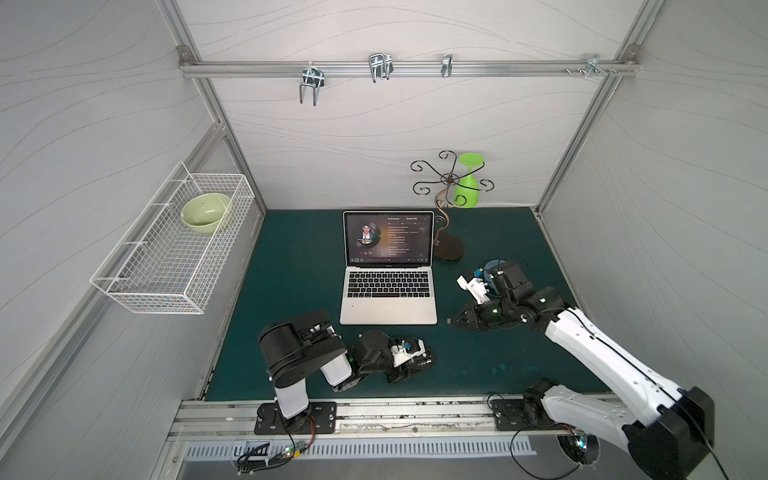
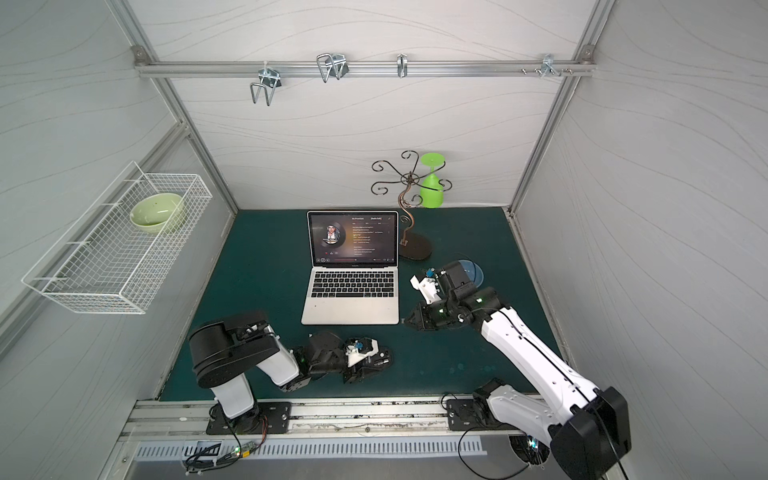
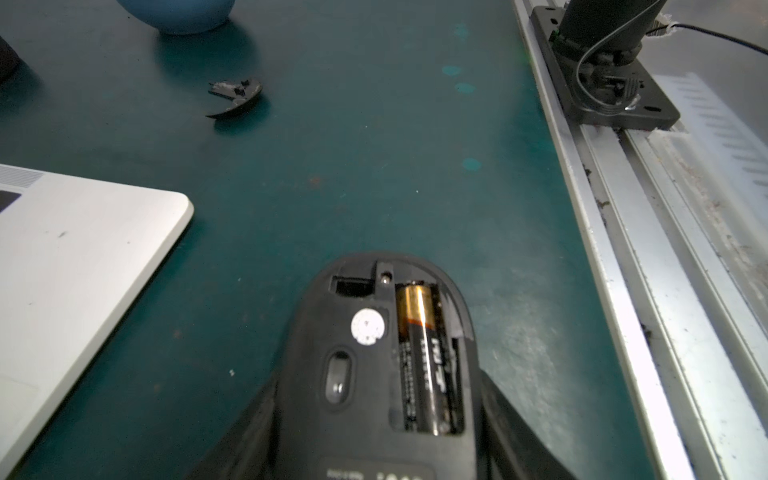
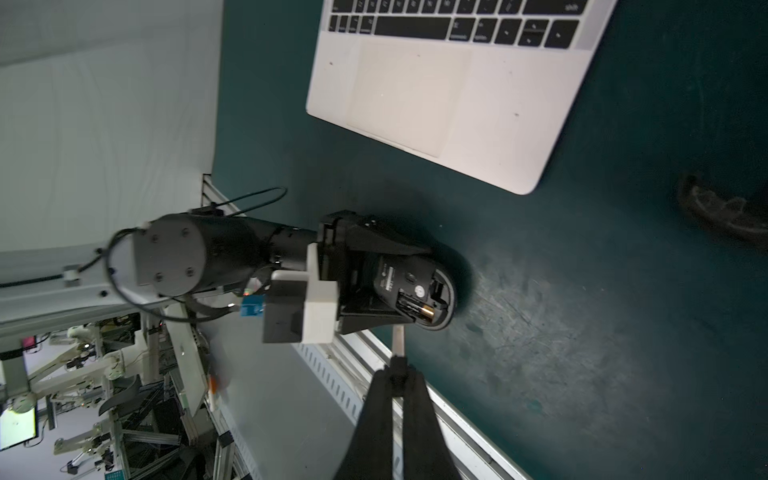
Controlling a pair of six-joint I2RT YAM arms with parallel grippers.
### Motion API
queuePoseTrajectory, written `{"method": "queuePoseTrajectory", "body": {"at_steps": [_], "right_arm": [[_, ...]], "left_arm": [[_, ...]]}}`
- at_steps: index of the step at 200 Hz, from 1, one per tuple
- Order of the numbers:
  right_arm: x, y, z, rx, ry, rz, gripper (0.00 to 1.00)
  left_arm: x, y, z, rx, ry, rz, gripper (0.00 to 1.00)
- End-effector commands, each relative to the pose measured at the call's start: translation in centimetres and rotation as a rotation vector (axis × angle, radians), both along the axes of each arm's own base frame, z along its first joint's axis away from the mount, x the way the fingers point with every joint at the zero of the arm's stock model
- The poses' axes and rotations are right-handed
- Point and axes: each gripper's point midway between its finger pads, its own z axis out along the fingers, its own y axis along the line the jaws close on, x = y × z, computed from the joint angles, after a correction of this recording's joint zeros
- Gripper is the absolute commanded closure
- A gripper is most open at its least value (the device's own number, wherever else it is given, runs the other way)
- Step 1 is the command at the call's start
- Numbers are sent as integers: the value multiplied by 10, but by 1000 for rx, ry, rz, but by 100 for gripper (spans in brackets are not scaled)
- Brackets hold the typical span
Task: Remove the wireless mouse receiver from the laptop
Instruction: Insert the USB plug into the mouse.
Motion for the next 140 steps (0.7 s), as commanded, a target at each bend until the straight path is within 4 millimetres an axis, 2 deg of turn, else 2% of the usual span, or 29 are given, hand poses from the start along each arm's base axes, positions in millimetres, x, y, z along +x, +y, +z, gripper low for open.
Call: {"method": "queuePoseTrajectory", "body": {"at_steps": [1,27,69,140], "right_arm": [[-19,-2,-32,-113,68,30,100],[-29,8,-48,-160,97,80,100],[-36,13,-68,-233,140,123,100],[-28,33,-84,-262,178,143,100]], "left_arm": [[-5,-5,-4,36,35,-11,77],[-1,-13,-3,48,39,-14,78],[3,-15,0,35,21,-1,84],[1,-15,3,22,12,-11,91]]}}
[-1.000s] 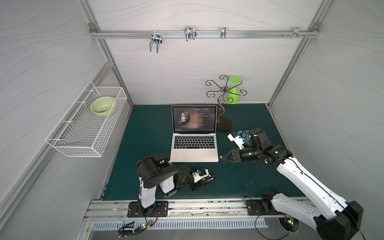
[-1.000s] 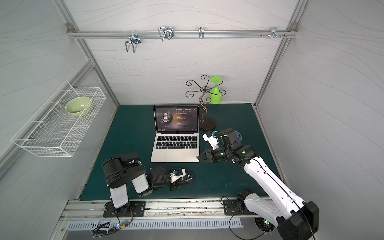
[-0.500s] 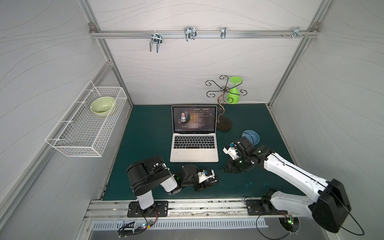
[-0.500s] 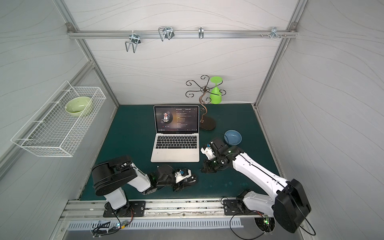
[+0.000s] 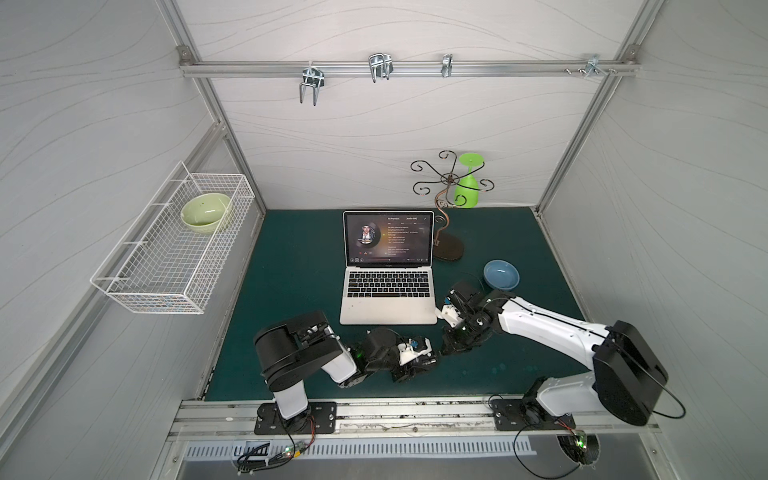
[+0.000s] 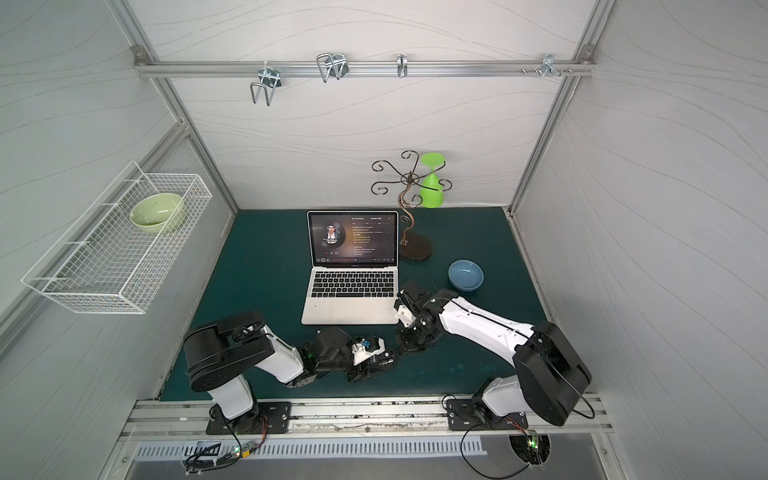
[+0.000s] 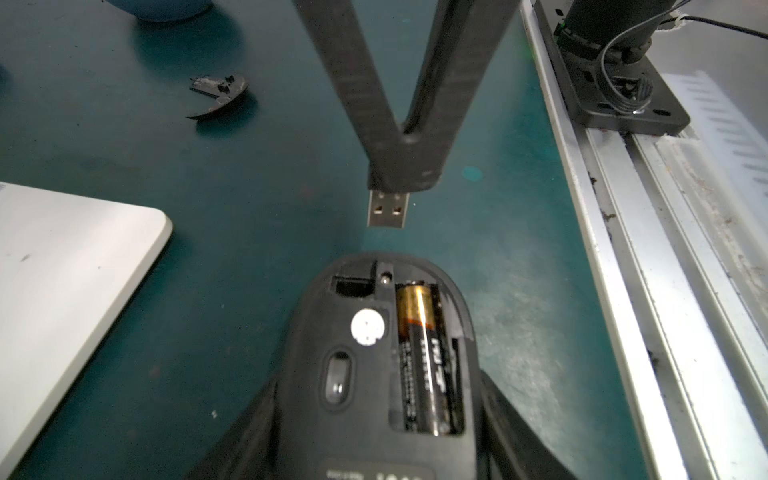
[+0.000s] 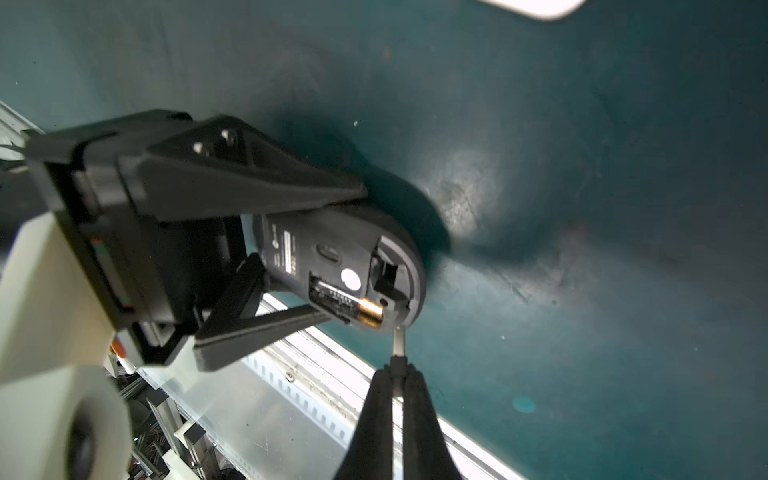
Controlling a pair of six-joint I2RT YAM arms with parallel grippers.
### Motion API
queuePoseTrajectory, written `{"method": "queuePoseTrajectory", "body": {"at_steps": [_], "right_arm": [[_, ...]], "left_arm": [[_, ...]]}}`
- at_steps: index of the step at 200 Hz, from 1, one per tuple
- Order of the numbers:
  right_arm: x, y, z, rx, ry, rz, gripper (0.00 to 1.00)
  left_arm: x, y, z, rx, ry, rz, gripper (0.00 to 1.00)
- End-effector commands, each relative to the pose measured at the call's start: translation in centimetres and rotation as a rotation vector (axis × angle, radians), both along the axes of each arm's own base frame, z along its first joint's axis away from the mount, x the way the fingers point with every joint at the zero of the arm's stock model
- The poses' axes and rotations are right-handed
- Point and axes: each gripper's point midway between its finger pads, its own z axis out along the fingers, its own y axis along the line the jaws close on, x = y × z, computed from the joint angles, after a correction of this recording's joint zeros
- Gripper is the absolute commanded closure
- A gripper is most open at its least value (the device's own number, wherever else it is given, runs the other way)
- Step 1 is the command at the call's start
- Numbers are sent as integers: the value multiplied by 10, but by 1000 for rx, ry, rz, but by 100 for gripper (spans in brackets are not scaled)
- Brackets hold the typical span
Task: Remove the wireless mouse receiver from the laptop
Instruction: Insert the USB plug into the mouse.
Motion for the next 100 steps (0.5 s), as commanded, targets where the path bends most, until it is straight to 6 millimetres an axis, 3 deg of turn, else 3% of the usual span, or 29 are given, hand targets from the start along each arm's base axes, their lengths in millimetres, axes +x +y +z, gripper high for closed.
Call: {"method": "queuePoseTrajectory", "body": {"at_steps": [1,100], "right_arm": [[7,13,5,17,-14,5,100],[15,19,-13,-38,19,-15,100]], "left_arm": [[-1,-3,1,-8,-2,0,91],[-3,2,1,-13,-28,4,96]]}}
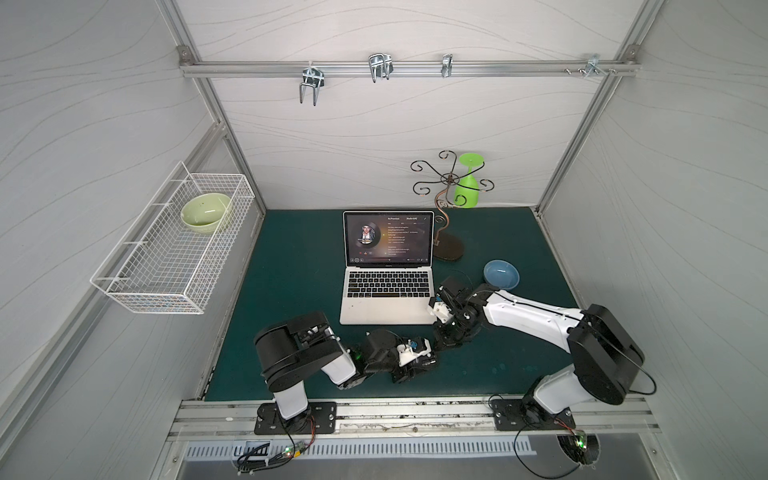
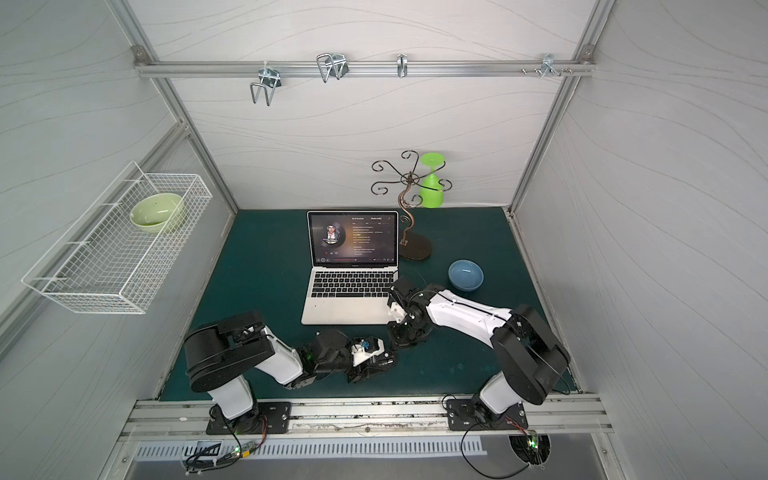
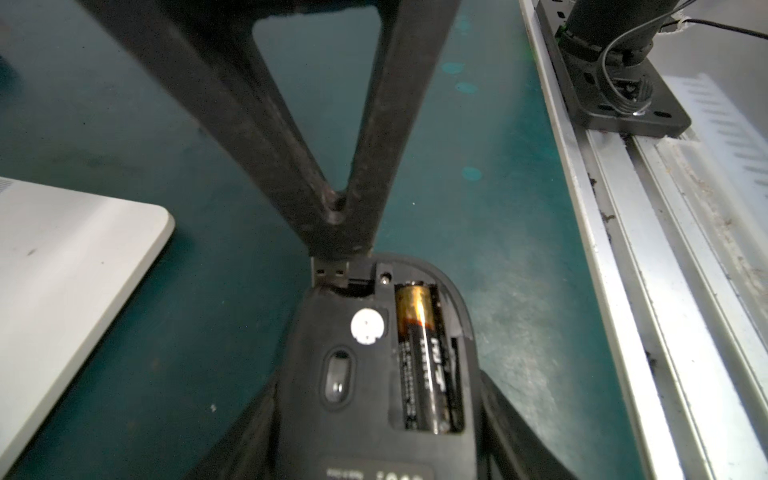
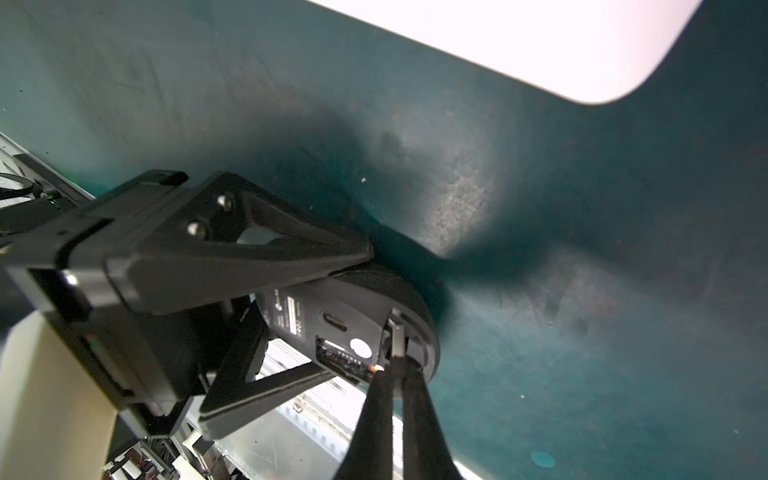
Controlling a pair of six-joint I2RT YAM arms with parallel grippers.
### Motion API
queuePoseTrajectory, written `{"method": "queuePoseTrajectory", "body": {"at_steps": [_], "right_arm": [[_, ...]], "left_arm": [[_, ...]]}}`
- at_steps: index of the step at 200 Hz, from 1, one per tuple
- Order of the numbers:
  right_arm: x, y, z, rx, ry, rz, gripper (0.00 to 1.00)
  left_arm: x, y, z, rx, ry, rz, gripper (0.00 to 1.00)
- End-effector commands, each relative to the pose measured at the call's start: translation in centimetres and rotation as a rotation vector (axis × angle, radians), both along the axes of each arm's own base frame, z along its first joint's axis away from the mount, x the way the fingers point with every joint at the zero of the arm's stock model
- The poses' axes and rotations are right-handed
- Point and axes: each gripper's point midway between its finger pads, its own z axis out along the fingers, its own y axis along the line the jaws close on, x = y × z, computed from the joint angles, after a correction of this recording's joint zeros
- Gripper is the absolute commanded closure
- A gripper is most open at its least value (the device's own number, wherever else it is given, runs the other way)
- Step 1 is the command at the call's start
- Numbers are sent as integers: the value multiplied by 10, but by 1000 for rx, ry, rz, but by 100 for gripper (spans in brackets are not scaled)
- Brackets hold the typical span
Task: Remove the wireless mouse receiver from the laptop
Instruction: Insert the USB plug into the mouse.
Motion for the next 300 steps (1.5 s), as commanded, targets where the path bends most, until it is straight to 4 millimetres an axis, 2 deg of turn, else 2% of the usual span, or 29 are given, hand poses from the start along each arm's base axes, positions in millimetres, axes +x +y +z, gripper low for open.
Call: {"method": "queuePoseTrajectory", "body": {"at_steps": [1,93,144,195,252,300], "right_arm": [[3,1,-3,-24,-3,-5,100],[-6,-2,-2,-35,-3,-14,100],[-12,-8,-8,-60,-3,-22,100],[-16,-6,-4,-60,-25,-18,100],[-23,-4,-16,-99,-11,1,100],[-26,-5,-7,-133,-30,27,100]], "left_arm": [[-1,1,1,-10,-14,-1,96],[3,3,2,-14,-23,29,99],[3,4,3,-11,-21,33,100],[3,4,3,-11,-22,36,100],[3,3,4,-9,-16,36,100],[3,4,3,-3,-22,36,100]]}}
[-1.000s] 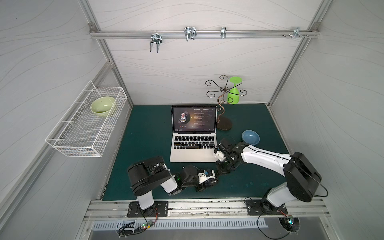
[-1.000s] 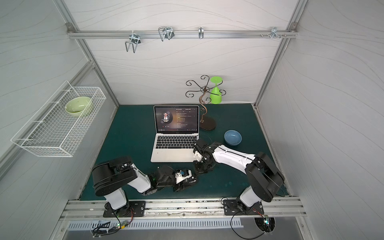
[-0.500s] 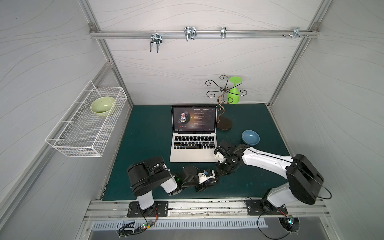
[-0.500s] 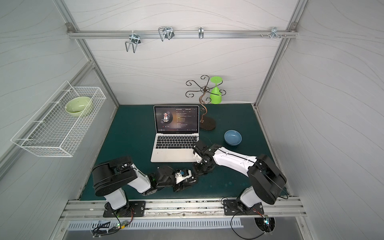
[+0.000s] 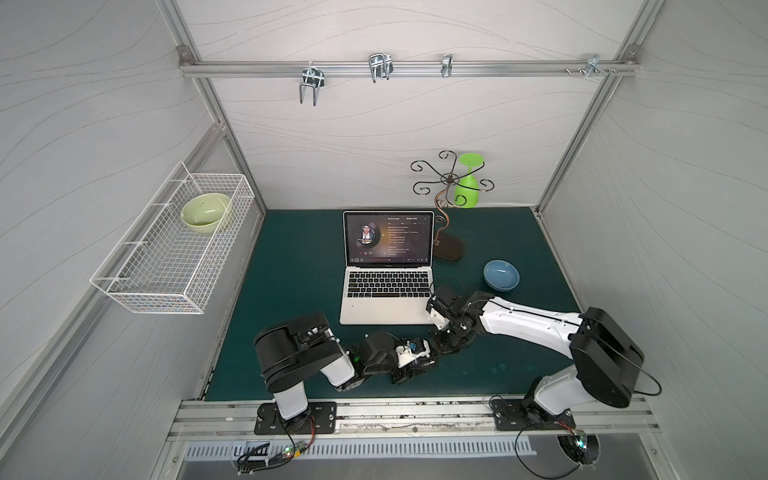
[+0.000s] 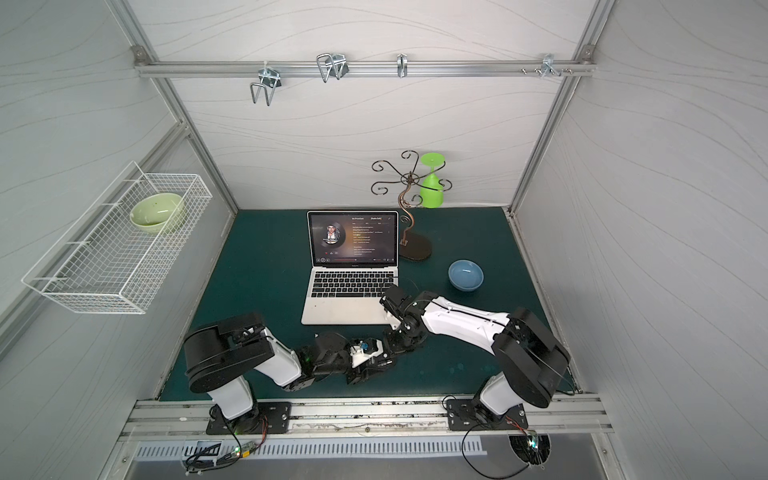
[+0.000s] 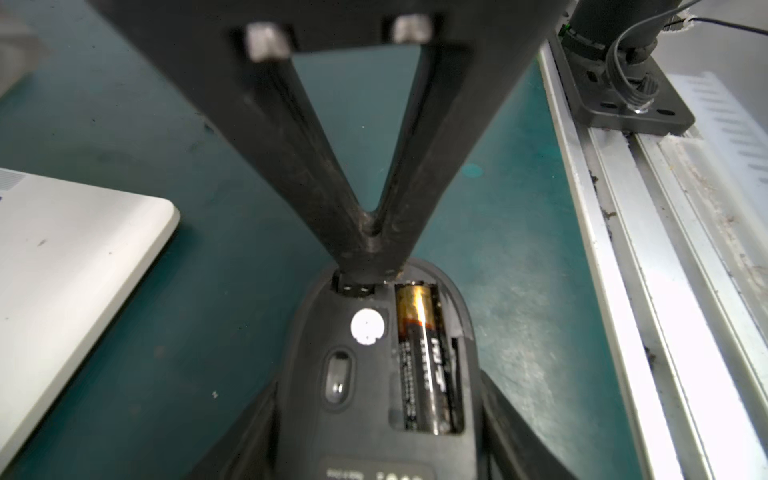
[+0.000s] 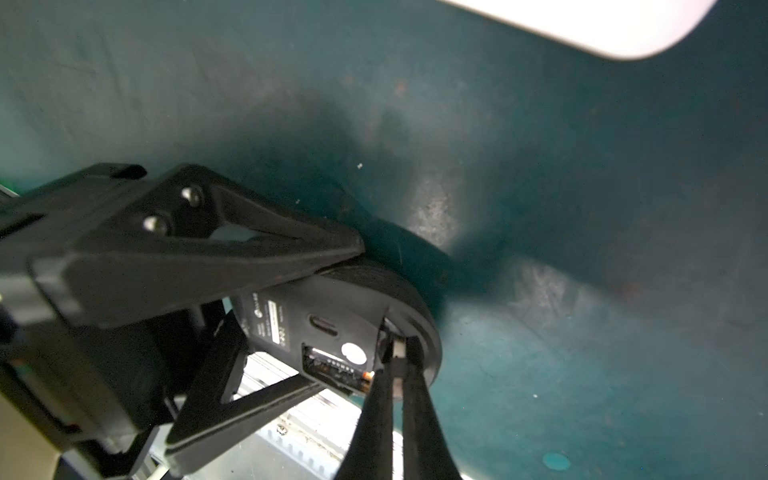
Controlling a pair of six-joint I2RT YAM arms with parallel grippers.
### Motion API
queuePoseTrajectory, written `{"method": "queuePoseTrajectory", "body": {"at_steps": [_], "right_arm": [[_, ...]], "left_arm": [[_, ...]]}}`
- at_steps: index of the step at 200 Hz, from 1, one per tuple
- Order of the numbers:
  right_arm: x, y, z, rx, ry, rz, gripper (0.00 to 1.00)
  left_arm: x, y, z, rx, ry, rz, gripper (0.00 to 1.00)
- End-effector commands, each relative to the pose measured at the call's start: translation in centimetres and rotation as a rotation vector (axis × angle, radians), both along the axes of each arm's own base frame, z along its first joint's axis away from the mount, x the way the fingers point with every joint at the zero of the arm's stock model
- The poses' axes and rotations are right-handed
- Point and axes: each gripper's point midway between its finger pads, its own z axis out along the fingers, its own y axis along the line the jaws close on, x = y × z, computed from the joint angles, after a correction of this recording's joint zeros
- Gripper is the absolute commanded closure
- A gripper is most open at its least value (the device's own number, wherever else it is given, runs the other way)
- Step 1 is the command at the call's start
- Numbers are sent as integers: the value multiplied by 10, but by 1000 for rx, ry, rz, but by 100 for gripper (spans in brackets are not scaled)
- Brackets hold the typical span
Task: Remove the wireless mouse receiver from the laptop
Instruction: Insert the USB plug into the mouse.
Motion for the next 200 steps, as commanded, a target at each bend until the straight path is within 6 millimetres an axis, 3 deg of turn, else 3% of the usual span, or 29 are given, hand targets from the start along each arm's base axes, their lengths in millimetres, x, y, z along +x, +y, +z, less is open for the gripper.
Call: {"method": "queuePoseTrajectory", "body": {"at_steps": [1,122,148,166,200], "right_arm": [[-12,-8,0,-54,28,16,100],[-12,19,-3,-21,52,47,100],[-16,18,-7,-18,65,44,89],[-14,18,-5,-14,56,43,73],[-13,22,1,10,47,42,55]], "left_arm": [[1,0,3,-2,-18,7,100],[-1,0,3,0,-27,0,100],[-1,0,3,0,-28,0,100],[-1,-1,2,3,-27,2,100],[0,0,1,3,-28,6,100]]}}
